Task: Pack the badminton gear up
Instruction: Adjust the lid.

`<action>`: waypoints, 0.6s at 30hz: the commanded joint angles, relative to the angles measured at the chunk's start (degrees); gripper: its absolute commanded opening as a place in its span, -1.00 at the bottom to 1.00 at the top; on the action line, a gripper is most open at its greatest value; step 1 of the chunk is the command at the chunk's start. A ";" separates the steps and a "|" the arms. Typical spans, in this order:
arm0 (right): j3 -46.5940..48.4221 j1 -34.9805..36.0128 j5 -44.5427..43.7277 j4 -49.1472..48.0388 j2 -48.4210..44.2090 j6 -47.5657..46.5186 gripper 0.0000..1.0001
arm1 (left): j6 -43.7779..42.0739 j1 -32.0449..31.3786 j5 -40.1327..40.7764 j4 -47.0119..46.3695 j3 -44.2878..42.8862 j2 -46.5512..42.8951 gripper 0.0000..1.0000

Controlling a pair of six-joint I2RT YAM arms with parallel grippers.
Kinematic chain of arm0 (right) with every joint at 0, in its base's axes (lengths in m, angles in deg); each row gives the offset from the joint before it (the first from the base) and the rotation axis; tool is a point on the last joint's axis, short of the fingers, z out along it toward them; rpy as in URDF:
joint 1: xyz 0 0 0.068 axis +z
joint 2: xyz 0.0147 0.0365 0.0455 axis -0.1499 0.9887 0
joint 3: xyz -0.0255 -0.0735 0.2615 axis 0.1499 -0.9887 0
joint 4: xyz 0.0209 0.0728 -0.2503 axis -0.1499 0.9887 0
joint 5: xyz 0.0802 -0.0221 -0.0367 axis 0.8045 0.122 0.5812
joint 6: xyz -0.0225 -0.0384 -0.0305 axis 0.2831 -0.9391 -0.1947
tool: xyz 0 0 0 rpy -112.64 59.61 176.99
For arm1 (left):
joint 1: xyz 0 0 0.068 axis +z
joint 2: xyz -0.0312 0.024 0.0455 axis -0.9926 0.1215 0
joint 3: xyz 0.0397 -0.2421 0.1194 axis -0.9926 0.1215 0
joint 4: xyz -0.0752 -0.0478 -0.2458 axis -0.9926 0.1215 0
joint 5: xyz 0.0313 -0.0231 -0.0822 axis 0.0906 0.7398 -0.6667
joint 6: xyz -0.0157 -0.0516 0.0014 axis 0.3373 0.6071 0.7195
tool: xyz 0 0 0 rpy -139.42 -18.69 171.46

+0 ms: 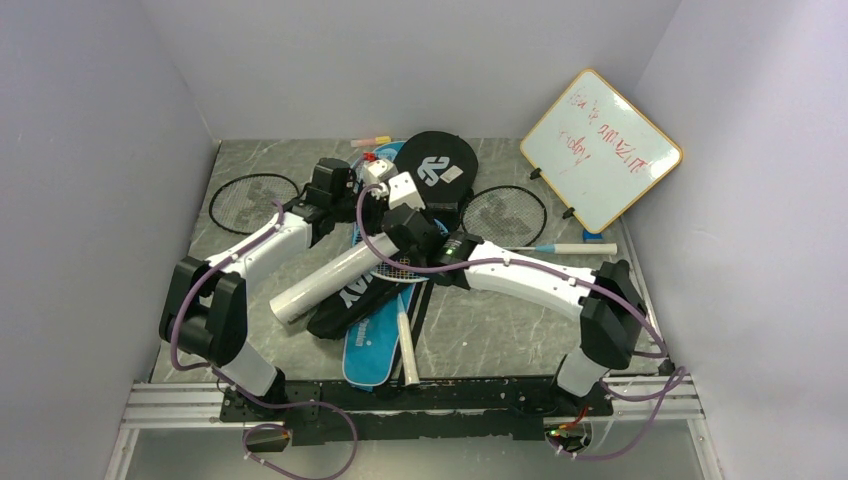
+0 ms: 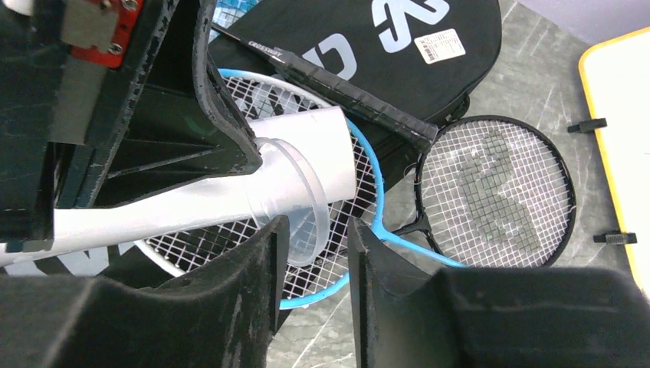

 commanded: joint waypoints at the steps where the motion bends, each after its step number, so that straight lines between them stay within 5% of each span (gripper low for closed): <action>1: 3.06 0.31 -2.64 -0.57 1.24 -0.51 -0.27 | 0.35 -0.03 -1.53 -0.75 -2.25 -0.09 -0.87; 18: 3.68 0.43 -4.10 -0.73 3.15 -0.67 -0.89 | 0.61 -0.03 -4.92 -2.22 -2.02 0.20 -0.83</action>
